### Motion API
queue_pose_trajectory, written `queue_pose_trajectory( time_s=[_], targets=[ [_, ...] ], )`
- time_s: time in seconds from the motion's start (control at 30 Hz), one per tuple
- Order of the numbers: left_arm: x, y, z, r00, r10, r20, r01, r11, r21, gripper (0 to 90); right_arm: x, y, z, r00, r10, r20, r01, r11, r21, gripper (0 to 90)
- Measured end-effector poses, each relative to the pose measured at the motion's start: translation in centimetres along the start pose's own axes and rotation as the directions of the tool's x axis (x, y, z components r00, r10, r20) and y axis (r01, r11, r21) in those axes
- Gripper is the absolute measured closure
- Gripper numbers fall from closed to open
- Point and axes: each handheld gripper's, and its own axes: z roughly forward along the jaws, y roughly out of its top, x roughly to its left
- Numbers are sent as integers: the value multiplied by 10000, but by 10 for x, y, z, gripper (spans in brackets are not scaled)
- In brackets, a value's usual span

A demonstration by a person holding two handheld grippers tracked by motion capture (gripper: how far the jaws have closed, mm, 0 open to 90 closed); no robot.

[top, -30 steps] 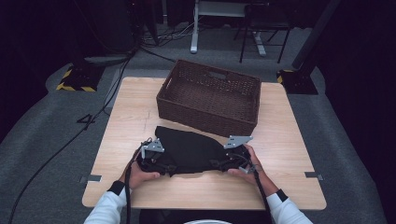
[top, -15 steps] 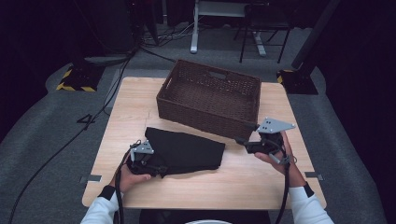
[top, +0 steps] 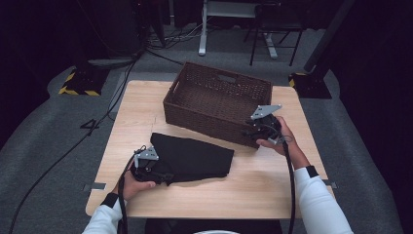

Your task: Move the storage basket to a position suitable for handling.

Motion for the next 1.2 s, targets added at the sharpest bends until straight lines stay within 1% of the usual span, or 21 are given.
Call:
queue_pose_trajectory(
  time_s=[0.1, 0.17, 0.23, 0.27, 0.37, 0.43, 0.5, 0.53, 0.63, 0.7, 0.77, 0.83, 0.87, 0.9, 0.97, 1.0, 1.03, 1.07, 1.13, 1.17, 1.2],
  targets=[
    [-1, 0, 0, 10000, -3, 6, 3, 10000, 21, 381, -1, 2, 7, 9993, -371, -62, 373, 9983, 442, 676],
    [-2, 1, 1, 10000, 37, 87, -38, 10000, 47, 381, -1, 2, 5, 9978, -612, -239, 622, 9972, 427, 764],
    [-4, 2, 3, 9999, 47, 141, -48, 10000, 60, 381, -1, 1, 3, 9951, -780, -601, 800, 9963, 312, 811],
    [-5, 2, 4, 9998, 63, 163, -64, 10000, 63, 381, 0, 0, 2, 9924, -862, -875, 881, 9959, 187, 820],
    [-9, 4, 6, 9996, 151, 253, -155, 9997, 166, 381, 7, -3, -3, 9869, -1385, -824, 1399, 9901, 115, 827],
    [-12, 4, 6, 9992, 223, 327, -230, 9995, 219, 381, 12, -8, -8, 9817, -1511, -1162, 1510, 9885, -92, 827],
    [-14, 4, 7, 9991, 205, 383, -213, 9995, 215, 380, 17, -14, -14, 9789, -1680, -1160, 1672, 9858, -169, 827],
    [-15, 5, 7, 9986, 298, 447, -311, 9992, 268, 381, 19, -16, -17, 9776, -1739, -1182, 1728, 9848, -193, 828],
    [-18, 4, 8, 9984, 303, 479, -318, 9990, 310, 381, 28, -27, -30, 9693, -2053, -1350, 2031, 9787, -303, 827],
    [-22, 3, 8, 9975, 353, 613, -374, 9987, 345, 381, 33, -35, -39, 9665, -2147, -1407, 2114, 9767, -377, 826],
    [-27, 2, 8, 9953, 509, 826, -544, 9977, 405, 381, 36, -43, -47, 9684, -2139, -1282, 2102, 9768, -418, 822],
    [-31, 2, 9, 9943, 522, 931, -564, 9975, 429, 381, 37, -49, -53, 9751, -1962, -1031, 1922, 9802, -476, 771],
    [-33, 2, 10, 9935, 581, 975, -626, 9971, 440, 381, 38, -52, -55, 9826, -1733, -664, 1701, 9841, -521, 707],
    [-34, 2, 11, 9930, 609, 1010, -657, 9968, 453, 381, 38, -56, -60, 9931, -1167, -110, 1157, 9909, -690, 554],
    [-38, 4, 13, 9923, 647, 1052, -701, 9963, 488, 381, 36, -62, -69, 9985, -397, 375, 429, 9950, -906, 427],
    [-41, 5, 15, 9917, 673, 1098, -729, 9962, 484, 381, 35, -66, -75, 9975, -124, 702, 199, 9941, -1069, 374],
    [-43, 6, 17, 9907, 717, 1159, -779, 9957, 492, 381, 35, -74, -86, 9930, 442, 1097, -273, 9881, -1514, 343],
    [-45, 6, 18, 9903, 744, 1172, -807, 9955, 500, 381, 36, -80, -95, 9868, 799, 1411, -531, 9815, -1842, 321],
    [-49, 8, 21, 9885, 834, 1261, -909, 9943, 550, 381, 38, -88, -107, 9811, 1218, 1505, -849, 9692, -2310, 286],
    [-50, 9, 22, 9877, 888, 1288, -965, 9938, 552, 380, 41, -94, -115, 9763, 1491, 1569, -1075, 9632, -2462, 267],
    [-53, 9, 23, 9876, 880, 1298, -963, 9936, 587, 380, 43, -98, -119, 9734, 1612, 1630, -1168, 9605, -2526, 254]
  ],
)
